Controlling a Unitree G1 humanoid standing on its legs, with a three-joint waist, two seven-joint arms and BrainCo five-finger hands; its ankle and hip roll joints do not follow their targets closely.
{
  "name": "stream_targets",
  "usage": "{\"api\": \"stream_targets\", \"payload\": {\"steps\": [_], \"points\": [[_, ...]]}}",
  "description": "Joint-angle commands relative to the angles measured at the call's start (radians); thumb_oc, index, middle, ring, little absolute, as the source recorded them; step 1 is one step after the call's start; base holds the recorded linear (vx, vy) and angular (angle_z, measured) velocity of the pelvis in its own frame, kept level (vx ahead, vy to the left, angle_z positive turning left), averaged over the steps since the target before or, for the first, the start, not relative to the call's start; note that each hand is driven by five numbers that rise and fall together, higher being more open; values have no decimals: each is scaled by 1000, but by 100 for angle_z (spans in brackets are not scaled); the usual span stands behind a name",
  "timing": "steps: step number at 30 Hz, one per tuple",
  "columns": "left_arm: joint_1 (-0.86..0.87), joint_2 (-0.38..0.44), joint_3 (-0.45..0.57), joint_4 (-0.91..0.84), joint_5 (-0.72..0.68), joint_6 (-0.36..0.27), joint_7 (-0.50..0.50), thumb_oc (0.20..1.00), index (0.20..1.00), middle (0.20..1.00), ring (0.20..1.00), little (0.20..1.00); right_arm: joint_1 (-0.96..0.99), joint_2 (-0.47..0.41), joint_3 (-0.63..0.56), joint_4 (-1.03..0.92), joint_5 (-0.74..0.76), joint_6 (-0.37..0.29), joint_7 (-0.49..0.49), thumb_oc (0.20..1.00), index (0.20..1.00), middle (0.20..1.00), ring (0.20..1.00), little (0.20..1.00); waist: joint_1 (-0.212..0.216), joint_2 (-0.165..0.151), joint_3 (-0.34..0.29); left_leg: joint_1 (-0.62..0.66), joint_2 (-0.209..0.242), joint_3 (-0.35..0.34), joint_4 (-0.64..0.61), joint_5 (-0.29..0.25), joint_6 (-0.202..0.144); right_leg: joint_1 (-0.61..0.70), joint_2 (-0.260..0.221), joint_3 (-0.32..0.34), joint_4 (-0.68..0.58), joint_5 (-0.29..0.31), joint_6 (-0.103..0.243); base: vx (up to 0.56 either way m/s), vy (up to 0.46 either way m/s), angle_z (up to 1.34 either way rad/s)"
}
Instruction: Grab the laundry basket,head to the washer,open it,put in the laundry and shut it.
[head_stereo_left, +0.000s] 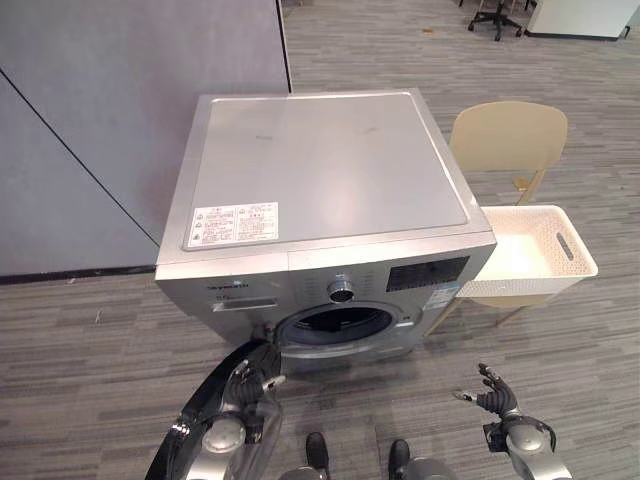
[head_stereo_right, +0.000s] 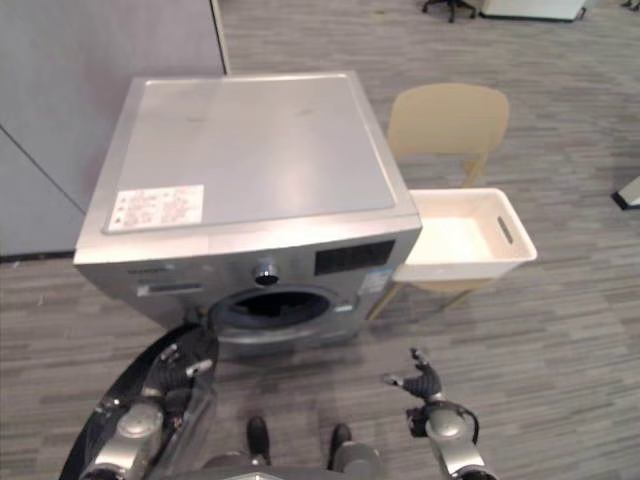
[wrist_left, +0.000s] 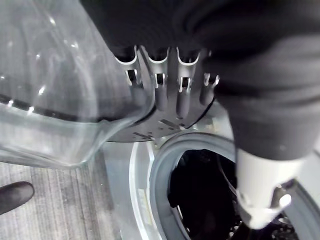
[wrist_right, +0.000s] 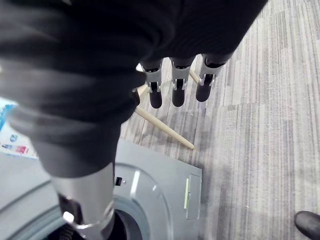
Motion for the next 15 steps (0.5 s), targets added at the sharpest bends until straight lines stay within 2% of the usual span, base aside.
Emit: {"api": "stream_targets", "payload": {"steps": [1, 4, 5, 8, 9, 11, 12, 13, 14, 15], "points": [[-5, 47, 40, -41, 34, -35, 41, 1000, 1000, 1000, 1000, 1000, -24, 7, -6, -28, -1, -26, 8, 1000, 1000, 1000, 1000, 1000, 49, 0, 31, -9, 15, -44, -7, -14, -37, 43, 36, 64, 126, -32, 76, -190, -101, 36], [-2, 46, 44, -53, 29, -38, 47, 1000, 1000, 1000, 1000, 1000, -21, 16, -4, -15, 16, -27, 6, 1000, 1000, 1000, 1000, 1000, 82, -10, 16, -76, 9, -59, -7, 45, -56, 106, 71, 70, -14, -95, 32, -203, -158, 32], [9, 41, 41, -58, 36, -36, 46, 1000, 1000, 1000, 1000, 1000, -18, 20, 1, -11, 22, -27, 5, 1000, 1000, 1000, 1000, 1000, 87, -7, 13, -106, 16, -68, -15, 84, -72, 115, 92, 74, -66, -109, 11, -230, -165, -4], [15, 28, 33, -70, 45, -35, 40, 1000, 1000, 1000, 1000, 1000, -17, -4, -3, -12, 10, -27, -5, 1000, 1000, 1000, 1000, 1000, 96, 22, 30, -165, 37, -76, -43, 155, -121, 106, 118, 58, -120, -92, -8, -288, -87, 32], [13, 25, 30, -75, 46, -35, 35, 1000, 1000, 1000, 1000, 1000, -16, -8, -7, -14, 12, -28, -6, 1000, 1000, 1000, 1000, 1000, 97, 26, 39, -175, 37, -79, -38, 154, -127, 101, 117, 50, -128, -87, -9, -296, -17, 36], [6, 24, 25, -81, 56, -35, 32, 1000, 1000, 1000, 1000, 1000, -18, -16, -14, -9, 14, -28, -10, 1000, 1000, 1000, 1000, 1000, 87, 17, 55, -180, 28, -86, 13, 108, -113, 87, 96, 22, -139, -60, -3, -254, -3, 44], [6, 24, 25, -81, 56, -35, 32, 1000, 1000, 1000, 1000, 1000, -18, -16, -14, -9, 14, -28, -10, 1000, 1000, 1000, 1000, 1000, 87, 17, 54, -181, 28, -86, 13, 108, -113, 86, 96, 22, -140, -60, -3, -297, 20, 63], [7, 29, 14, -104, 71, -39, 25, 1000, 1000, 1000, 1000, 1000, -14, -23, -12, -11, 8, -30, -1, 1000, 1000, 1000, 1000, 1000, 65, -13, 55, -151, 14, -94, 151, -8, -85, 69, 55, -5, -165, -17, 0, -186, 22, 41], [7, 29, 14, -104, 71, -39, 25, 1000, 1000, 1000, 1000, 1000, -14, -24, -12, -11, 8, -30, -1, 1000, 1000, 1000, 1000, 1000, 64, -12, 53, -155, 15, -95, 152, -7, -85, 67, 56, -6, -166, -15, -1, -226, 61, 51], [9, 29, 6, -117, 86, -41, 20, 1000, 1000, 1000, 1000, 1000, -12, -28, -7, -9, 0, -32, 9, 1000, 1000, 1000, 1000, 1000, 52, -22, 44, -102, 17, -98, 179, -76, -82, 69, 41, -15, -182, -6, 2, -47, 39, 35]]}}
